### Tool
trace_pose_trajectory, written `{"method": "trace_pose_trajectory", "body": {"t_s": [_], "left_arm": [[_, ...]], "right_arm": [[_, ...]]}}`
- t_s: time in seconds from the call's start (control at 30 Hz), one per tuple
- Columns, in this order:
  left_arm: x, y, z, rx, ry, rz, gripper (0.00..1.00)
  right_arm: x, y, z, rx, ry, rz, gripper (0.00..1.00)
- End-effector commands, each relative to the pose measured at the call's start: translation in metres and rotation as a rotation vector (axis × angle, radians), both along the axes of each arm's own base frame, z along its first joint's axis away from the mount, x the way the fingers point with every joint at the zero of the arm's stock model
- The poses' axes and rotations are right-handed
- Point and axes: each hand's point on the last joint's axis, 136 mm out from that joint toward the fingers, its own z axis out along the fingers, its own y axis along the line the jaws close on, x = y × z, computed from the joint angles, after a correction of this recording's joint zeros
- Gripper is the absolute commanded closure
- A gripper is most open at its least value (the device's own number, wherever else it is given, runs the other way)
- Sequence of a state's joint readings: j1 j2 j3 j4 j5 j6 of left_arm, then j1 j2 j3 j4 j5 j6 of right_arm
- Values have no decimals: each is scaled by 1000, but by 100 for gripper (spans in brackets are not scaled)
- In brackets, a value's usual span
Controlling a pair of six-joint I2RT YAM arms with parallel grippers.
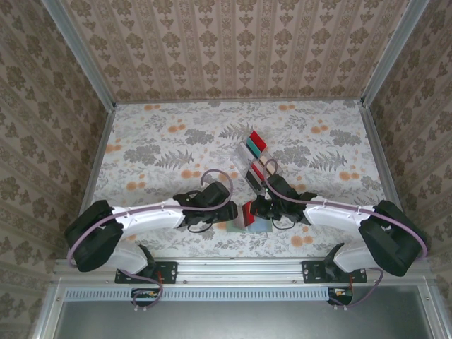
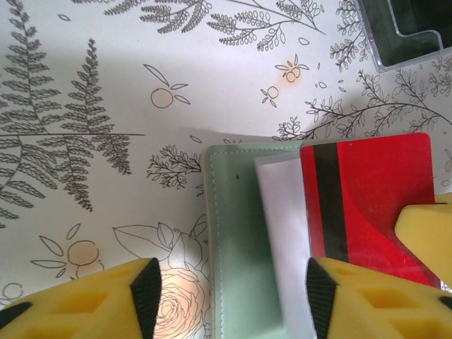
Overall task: Put the credit cards into the card holder
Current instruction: Flip over the card slot in the card holder.
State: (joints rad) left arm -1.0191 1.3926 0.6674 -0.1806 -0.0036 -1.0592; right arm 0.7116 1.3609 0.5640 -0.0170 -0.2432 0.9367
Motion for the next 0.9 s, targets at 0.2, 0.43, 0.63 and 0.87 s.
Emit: {"method": "trace_pose_trajectory", "body": {"t_s": [0.2, 0.43, 0.63, 0.87], "left_arm": [[6, -9, -5, 0, -3, -17, 39], [3, -13, -23, 58, 54, -41, 62], [3, -11, -22, 59, 48, -39, 71], [1, -12, -24, 58, 56, -51, 72]], "right_arm": [[1, 1, 2, -1, 3, -9, 94], [2, -5, 23, -9, -37, -17, 93], [-5, -52, 32, -180, -81, -103, 94], [-15, -77, 24, -252, -66, -127, 94]]}}
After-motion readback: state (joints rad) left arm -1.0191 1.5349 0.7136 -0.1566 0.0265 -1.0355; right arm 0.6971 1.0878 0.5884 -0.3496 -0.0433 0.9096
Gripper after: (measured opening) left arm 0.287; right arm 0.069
